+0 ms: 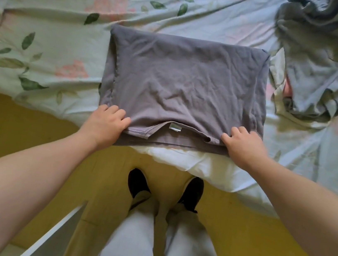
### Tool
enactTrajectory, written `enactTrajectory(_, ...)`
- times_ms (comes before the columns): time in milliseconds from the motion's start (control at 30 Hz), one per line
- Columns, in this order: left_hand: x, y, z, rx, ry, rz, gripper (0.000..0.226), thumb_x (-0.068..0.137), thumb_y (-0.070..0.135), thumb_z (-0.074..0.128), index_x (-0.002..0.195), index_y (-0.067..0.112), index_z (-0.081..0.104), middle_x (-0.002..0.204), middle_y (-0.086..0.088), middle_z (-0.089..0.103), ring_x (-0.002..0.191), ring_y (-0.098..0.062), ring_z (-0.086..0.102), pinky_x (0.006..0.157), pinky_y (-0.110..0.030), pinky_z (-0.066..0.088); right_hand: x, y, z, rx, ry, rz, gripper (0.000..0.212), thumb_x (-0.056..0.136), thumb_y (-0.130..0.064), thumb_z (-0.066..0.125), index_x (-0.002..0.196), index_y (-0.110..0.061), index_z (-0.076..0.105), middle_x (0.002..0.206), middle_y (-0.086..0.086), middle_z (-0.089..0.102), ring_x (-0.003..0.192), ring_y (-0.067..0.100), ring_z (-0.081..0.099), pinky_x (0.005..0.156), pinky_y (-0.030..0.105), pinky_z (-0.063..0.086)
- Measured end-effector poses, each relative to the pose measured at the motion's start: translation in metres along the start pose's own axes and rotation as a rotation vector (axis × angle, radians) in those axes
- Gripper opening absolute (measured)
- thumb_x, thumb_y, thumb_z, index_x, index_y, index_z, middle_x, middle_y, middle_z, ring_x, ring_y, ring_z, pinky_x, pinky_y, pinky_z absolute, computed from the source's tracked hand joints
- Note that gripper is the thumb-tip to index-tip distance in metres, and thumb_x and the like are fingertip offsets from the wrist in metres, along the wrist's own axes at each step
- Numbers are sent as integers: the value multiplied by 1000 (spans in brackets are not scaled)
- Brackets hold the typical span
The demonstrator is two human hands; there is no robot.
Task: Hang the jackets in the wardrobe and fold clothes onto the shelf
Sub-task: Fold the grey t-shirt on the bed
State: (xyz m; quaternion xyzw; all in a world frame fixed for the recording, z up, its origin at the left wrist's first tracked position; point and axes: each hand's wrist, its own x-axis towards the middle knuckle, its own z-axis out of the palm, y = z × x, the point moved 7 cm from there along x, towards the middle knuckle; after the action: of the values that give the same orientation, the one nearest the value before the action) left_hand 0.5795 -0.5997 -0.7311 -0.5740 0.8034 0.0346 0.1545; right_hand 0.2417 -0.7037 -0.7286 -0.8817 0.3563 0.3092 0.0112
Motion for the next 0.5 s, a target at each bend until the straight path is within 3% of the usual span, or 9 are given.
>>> enactTrajectory(133,-4,7,5,-13,-93,-94,22,73,25,69,83,12,55,81,-12,54,78,-33,52,67,-41,34,-2,-5,6,-67,-25,23,21,85,-13,52,106,-16,55,99,9,55,92,33,53,62,37,30)
enactTrajectory(200,-3,12,2,-11,-83,-130,27,78,35,66,87,12,53,85,-12,55,80,-34,53,69,-42,36,-4,-7,5,-77,6,42,20,80,-12,58,100,-14,54,95,10,54,86,32,53,60,37,31)
enactTrajectory(267,1,23,-5,-20,-31,-108,26,81,33,61,94,11,54,90,-12,54,82,-34,53,68,-44,36,-4,-14,1,-39,93,27,24,75,-13,62,97,-12,52,92,12,52,79,32,52,58,37,31)
enactTrajectory(400,11,51,-11,-80,52,26,24,86,19,58,110,14,58,99,-9,54,84,-33,53,69,-44,40,-2,-39,-10,82,275,-126,34,78,-12,58,111,-15,49,94,11,50,76,30,48,59,36,28)
enactTrajectory(500,14,66,-11,-60,48,124,32,81,10,61,112,15,61,95,-8,54,80,-30,53,65,-40,37,-4,-51,-6,93,298,-186,38,76,-6,62,112,-15,55,92,10,50,75,29,47,58,36,31)
